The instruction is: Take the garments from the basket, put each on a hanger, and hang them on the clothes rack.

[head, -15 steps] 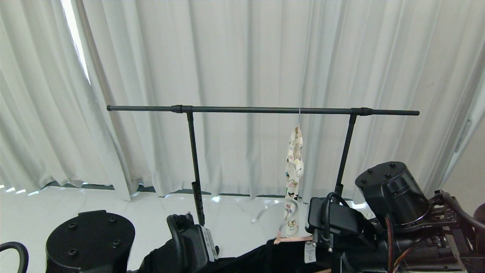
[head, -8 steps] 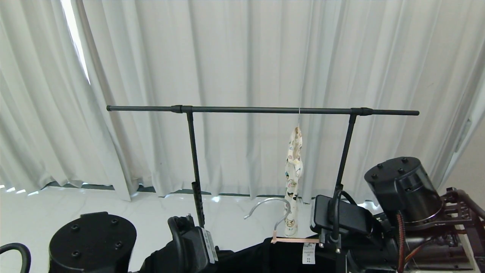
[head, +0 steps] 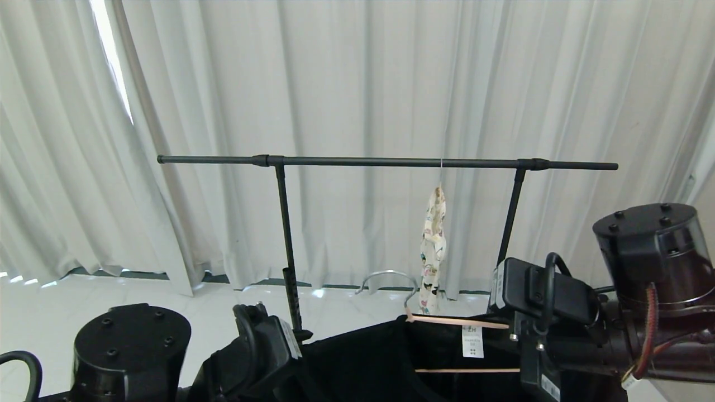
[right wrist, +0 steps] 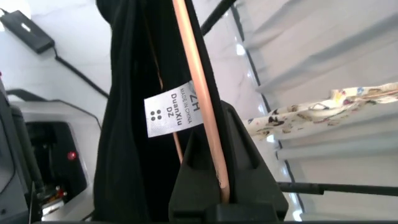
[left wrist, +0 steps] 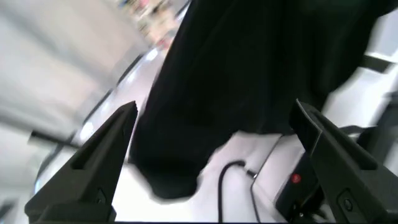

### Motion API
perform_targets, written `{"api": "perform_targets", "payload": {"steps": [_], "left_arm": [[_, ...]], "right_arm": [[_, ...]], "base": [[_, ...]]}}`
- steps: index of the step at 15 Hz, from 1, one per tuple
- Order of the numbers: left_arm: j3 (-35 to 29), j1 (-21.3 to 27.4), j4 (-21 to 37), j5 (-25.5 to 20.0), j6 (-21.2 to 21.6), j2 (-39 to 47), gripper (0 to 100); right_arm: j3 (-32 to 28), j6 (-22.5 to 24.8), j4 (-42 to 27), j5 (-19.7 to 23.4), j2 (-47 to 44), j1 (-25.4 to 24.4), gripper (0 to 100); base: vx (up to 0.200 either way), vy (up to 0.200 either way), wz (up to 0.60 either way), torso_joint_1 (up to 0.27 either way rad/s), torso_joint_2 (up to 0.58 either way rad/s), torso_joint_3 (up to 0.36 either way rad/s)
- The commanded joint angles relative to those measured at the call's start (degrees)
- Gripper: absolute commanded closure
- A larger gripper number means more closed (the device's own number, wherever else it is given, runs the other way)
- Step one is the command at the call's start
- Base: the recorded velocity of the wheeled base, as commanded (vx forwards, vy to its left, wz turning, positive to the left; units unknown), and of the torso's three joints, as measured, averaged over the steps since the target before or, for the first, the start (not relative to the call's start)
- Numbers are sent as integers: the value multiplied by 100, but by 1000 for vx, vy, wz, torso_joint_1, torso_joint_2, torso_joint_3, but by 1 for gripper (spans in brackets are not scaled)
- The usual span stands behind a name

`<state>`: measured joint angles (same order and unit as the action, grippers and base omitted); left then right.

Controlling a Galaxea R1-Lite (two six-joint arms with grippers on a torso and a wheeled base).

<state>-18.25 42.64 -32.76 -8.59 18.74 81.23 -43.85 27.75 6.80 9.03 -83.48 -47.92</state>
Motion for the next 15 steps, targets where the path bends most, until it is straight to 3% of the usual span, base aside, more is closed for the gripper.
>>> {"api": "perform_targets", "payload": {"steps": [1, 5, 9, 10, 15], "left_arm": [[304, -670, -3, -2, -2, -54, 0], [753, -1434, -3, -11, -10, -54, 0], [630, -1540, -3, -55, -54, 78, 0], [630, -1531, -3, -63, -54, 104, 100], [797, -1918, -3, 77, -2, 130, 100]], "right_arm": [[-1, 20, 14, 46, 315, 178, 100], [166, 20, 120, 512, 631, 354, 100], [553, 38, 383, 714, 904, 345, 100], [588, 38, 383, 714, 939, 345, 100], [597, 3, 392, 705, 974, 512, 100]], "base": [[0, 0, 0, 0, 0, 0], [0, 0, 0, 0, 0, 0], [0, 0, 0, 0, 0, 0], [0, 0, 0, 0, 0, 0], [0, 0, 0, 0, 0, 0]]}}
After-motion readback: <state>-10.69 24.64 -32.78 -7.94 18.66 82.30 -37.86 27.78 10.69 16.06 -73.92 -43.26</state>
